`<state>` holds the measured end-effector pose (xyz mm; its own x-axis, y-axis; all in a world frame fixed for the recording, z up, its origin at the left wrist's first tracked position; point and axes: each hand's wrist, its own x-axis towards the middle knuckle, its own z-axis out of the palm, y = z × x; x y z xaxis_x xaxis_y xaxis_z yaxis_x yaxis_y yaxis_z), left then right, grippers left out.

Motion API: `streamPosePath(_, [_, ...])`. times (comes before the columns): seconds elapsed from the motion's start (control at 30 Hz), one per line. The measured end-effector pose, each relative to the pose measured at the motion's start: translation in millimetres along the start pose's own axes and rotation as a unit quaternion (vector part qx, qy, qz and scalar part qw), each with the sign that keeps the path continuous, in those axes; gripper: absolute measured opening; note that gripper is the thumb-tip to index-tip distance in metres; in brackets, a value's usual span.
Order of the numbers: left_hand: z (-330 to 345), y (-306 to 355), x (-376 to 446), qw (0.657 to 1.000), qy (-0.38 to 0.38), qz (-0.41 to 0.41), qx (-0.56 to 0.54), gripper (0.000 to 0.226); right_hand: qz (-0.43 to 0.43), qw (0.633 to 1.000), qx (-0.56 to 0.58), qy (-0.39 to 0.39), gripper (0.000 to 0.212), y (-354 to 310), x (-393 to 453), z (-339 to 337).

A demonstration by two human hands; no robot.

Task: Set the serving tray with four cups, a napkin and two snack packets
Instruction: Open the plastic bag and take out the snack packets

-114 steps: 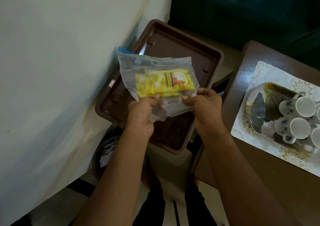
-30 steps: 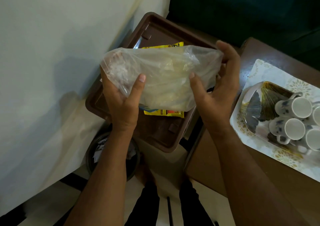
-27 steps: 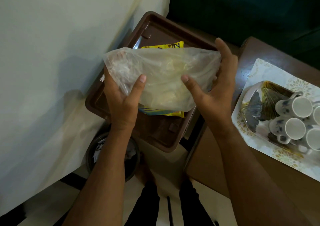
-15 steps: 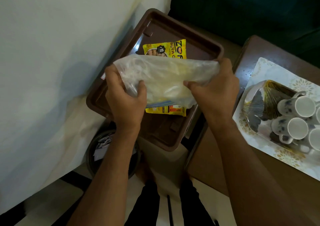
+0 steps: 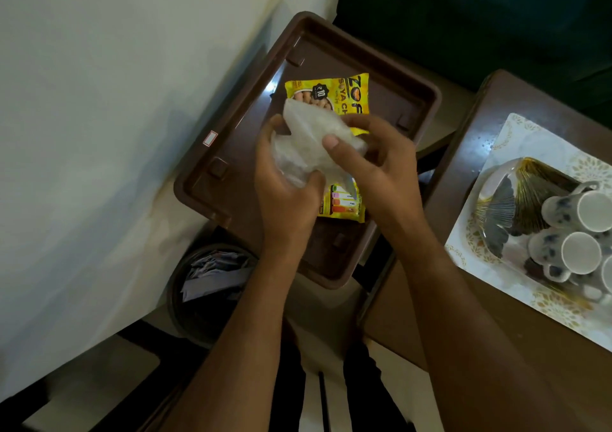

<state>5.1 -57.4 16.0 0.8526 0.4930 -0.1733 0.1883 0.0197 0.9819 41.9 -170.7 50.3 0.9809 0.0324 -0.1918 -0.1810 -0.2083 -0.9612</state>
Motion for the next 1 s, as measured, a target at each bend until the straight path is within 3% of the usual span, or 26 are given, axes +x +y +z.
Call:
streamPosePath(0.07, [-10.5, -4.2, 6.6, 0.998, -0.015, -0.027, -0.059, 0.079, 0.037, 0.997, 0.049, -0.045, 0.024, 1.2, 3.4, -7.3])
streamPosePath(0.17, [-24.3, -7.4, 12.6, 0.989, -0.077, -0.038, -0.124, 0.073, 0.005, 0.995, -0.070, -0.070, 0.019, 8.1, 12.0, -17.4])
streamPosePath(0.23, [-28.4, -6.6, 12.8, 0.981, -0.124, -0.031, -0.145, 0.072, -0.005, 0.985, -0.152, -0.087, 0.050, 10.5, 13.9, -18.7])
streamPosePath(0.3, [-28.9, -4.3, 11.8, 0.966, -0.162, -0.038, -0.200, 0.070, -0.003, 0.979, -0.164, -0.117, 0.082, 10.8, 16.2, -19.9])
streamPosePath(0.4, [-31.6, -1.2, 11.5, 0.949, -0.190, -0.058, -0.245, 0.064, 0.001, 0.969, -0.197, -0.151, 0.073, 11.3, 19.9, -17.2])
streamPosePath(0.5, [-33.8, 3.8, 12.9, 0.990, -0.131, -0.010, -0.052, 0.053, 0.037, 0.971, -0.228, -0.067, 0.049, 13.8, 19.0, -7.2])
streamPosePath(0.57, [-34.6, 5.8, 12.4, 0.987, -0.098, 0.085, 0.099, 0.054, 0.049, 0.975, -0.218, 0.010, 0.037, 16.0, 15.1, 1.5])
streamPosePath(0.67, [-37.1, 4.9, 7.7, 0.962, -0.135, 0.174, 0.163, 0.047, 0.045, 0.976, -0.198, 0.078, 0.030, 19.8, 9.2, 13.9])
streamPosePath(0.8, [-50.7, -3.8, -1.9, 0.939, -0.193, 0.207, 0.195, 0.053, 0.117, 0.977, -0.105, 0.146, 0.029, 20.5, 4.0, 30.4])
streamPosePath(0.9, [-62.7, -8.2, -6.9, 0.935, -0.204, 0.176, 0.230, 0.067, 0.165, 0.980, -0.030, 0.108, 0.028, 14.8, -4.0, 48.7])
streamPosePath(1.0, [-74.8, -10.8, -5.0, 0.951, -0.083, 0.132, 0.267, 0.056, 0.223, 0.971, 0.083, 0.010, 0.027, 1.6, -12.0, 67.3])
